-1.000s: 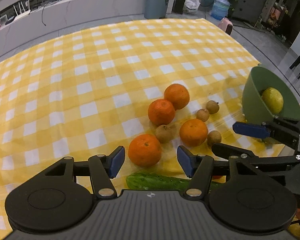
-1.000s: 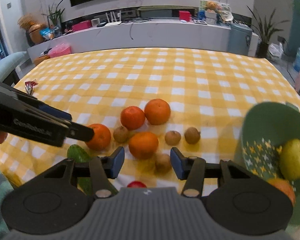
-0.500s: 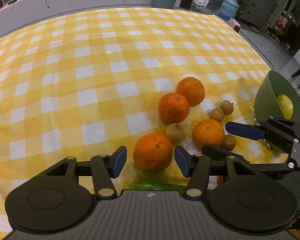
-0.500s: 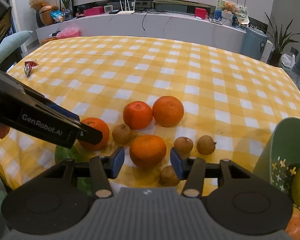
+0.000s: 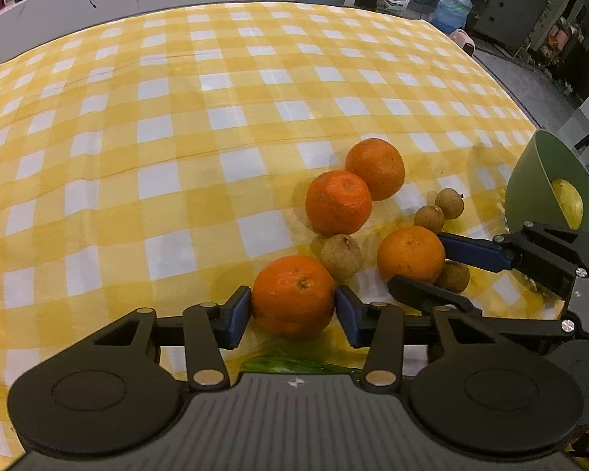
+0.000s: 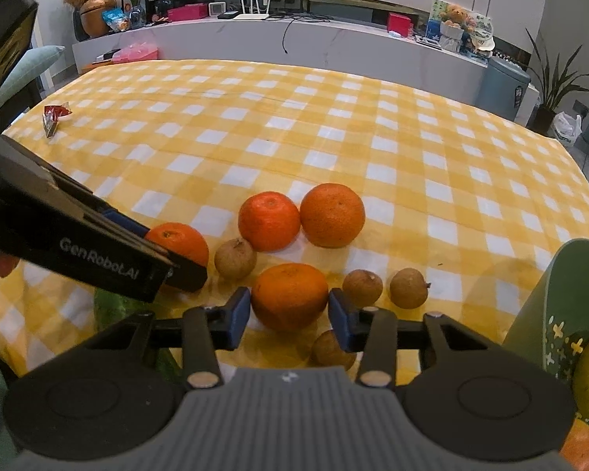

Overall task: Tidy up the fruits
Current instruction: 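Grasp an orange with the left tool while the right tool grasps another orange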

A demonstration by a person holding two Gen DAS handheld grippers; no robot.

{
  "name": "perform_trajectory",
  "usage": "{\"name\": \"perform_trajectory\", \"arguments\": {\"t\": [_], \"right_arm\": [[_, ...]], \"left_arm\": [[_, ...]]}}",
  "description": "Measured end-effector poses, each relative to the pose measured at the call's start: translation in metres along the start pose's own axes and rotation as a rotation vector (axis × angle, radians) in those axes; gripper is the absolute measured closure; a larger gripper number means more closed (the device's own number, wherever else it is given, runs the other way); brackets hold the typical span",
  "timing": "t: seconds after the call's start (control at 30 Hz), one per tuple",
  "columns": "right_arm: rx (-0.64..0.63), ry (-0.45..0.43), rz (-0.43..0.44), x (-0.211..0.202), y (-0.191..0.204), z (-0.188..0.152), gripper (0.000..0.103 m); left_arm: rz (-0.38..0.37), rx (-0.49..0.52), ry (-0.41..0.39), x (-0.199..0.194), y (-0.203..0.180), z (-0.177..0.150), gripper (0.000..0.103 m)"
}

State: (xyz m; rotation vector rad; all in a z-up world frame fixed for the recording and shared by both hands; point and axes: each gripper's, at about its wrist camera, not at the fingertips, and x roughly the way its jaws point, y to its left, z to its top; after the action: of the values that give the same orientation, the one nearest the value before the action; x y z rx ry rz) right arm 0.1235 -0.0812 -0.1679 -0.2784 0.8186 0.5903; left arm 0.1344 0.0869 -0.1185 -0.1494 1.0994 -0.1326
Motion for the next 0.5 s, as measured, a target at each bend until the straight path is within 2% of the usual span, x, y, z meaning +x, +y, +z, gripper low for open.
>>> {"name": "perform_trajectory", "arguments": {"t": [0.27,0.5], "right_arm": [[-0.013,0.008,-0.011,-0.002,0.003,0.002,0.063],[-0.007,-0.032,0.022,-0.029,0.0,0.006,0.064]], "left_arm": [[0.039,-0.009,0.001,-0.001,-0.007,0.0,0.053],[0.05,-0.022,-0.051,-0.029,-0.016,0.003,0.054]]}}
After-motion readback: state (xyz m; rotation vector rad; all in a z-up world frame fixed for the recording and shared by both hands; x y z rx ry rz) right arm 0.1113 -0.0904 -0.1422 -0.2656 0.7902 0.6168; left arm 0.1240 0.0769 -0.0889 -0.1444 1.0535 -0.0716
